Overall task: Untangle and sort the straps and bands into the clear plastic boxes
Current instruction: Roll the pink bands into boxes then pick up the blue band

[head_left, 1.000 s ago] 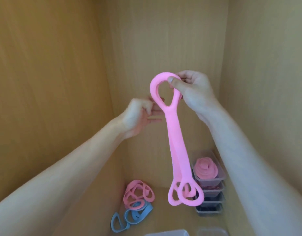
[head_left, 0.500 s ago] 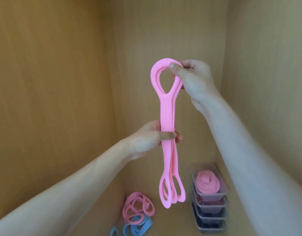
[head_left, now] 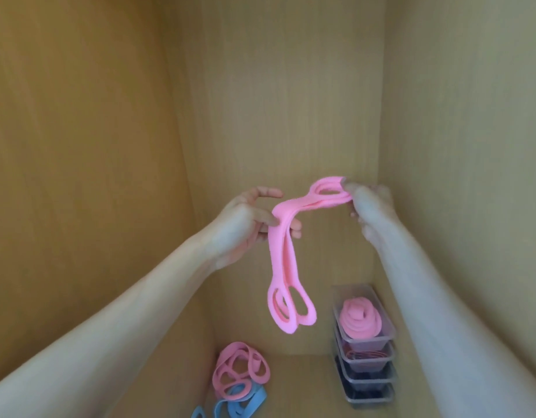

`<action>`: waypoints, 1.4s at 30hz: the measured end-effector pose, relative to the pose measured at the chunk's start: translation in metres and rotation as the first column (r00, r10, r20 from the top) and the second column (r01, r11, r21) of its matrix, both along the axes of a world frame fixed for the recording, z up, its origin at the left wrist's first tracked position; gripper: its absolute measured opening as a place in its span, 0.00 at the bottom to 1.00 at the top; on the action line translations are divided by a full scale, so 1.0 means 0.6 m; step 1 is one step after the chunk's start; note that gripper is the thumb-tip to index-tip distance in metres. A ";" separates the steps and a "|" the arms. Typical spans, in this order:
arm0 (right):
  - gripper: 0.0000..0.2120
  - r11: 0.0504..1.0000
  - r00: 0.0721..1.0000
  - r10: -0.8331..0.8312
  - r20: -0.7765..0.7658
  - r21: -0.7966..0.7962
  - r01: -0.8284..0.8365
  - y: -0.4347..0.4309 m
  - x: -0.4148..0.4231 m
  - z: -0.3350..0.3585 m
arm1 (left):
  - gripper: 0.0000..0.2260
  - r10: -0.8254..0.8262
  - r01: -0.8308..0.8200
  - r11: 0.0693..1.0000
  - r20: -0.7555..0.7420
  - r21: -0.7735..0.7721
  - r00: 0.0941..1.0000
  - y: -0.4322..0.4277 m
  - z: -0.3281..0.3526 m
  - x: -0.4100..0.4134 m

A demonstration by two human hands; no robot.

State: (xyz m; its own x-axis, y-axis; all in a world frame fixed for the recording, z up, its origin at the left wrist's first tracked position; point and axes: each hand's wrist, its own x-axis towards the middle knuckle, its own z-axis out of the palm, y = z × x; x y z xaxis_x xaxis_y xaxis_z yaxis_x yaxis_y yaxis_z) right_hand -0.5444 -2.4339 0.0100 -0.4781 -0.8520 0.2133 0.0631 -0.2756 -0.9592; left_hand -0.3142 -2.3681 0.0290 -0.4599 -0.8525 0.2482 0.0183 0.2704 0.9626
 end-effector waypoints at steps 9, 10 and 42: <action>0.06 0.920 0.968 0.249 -0.012 0.314 -0.233 0.049 0.051 -0.180 | 0.13 0.037 -0.030 0.999 0.248 -0.034 0.968 0.005 0.012 0.000; 0.06 0.906 0.959 0.282 -0.018 0.333 -0.260 0.057 0.054 -0.190 | 0.13 0.096 -0.077 0.995 0.340 -0.069 0.935 0.002 0.010 -0.001; 0.19 0.773 0.770 0.633 -0.083 0.004 -0.635 0.123 0.138 -0.261 | 0.16 0.257 -0.273 0.962 0.395 -0.018 0.882 0.006 0.002 -0.011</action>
